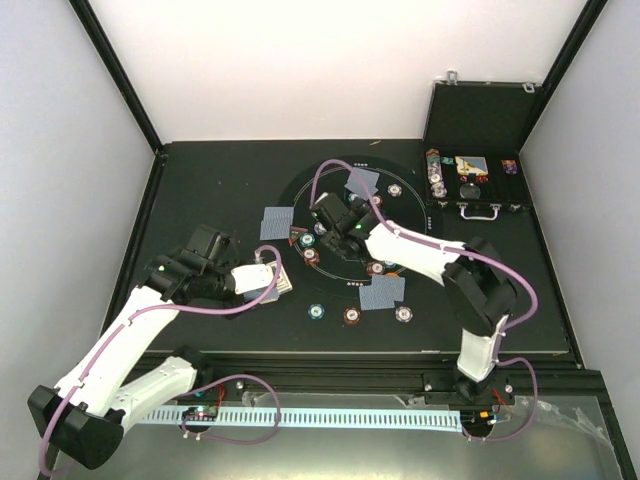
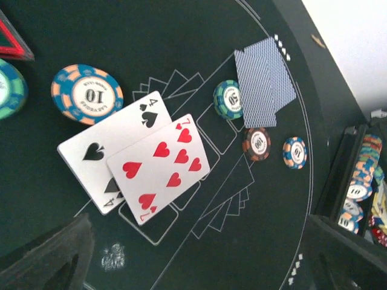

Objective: Distribute texas hold em gaming equipment

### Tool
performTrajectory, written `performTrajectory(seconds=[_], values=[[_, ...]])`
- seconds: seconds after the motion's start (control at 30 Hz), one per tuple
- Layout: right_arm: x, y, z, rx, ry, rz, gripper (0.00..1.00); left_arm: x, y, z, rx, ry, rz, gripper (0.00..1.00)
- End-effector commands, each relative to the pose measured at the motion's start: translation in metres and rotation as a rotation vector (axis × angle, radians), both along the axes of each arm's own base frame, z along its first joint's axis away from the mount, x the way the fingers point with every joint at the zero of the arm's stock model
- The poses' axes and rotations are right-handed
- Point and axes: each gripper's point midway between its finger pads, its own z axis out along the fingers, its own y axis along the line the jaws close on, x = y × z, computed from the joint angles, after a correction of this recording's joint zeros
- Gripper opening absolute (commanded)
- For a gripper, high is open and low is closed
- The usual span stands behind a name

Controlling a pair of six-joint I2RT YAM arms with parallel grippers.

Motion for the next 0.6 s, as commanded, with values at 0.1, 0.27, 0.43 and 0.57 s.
performTrajectory(seconds=[0.1,0.27,0.43,0.57], values=[[-0.044,0.025,0.091,0.620,0.108,-0.061,1.00,0.003,-0.005,0.017,-0.039,-0.036,-0.009,0.07],[-0.096,0.067,0.110,1.053,0.449,0.040,1.00,0.005,-0.007,0.020,-0.048,-0.040,-0.012,0.07],[-0.150,0.109,0.089,1.245,0.918,0.056,0.96,0.006,-0.009,0.022,-0.059,-0.045,-0.014,0.06],[-0.178,0.126,0.074,1.308,1.067,0.047,0.95,0.007,-0.010,0.021,-0.062,-0.043,-0.013,0.07]])
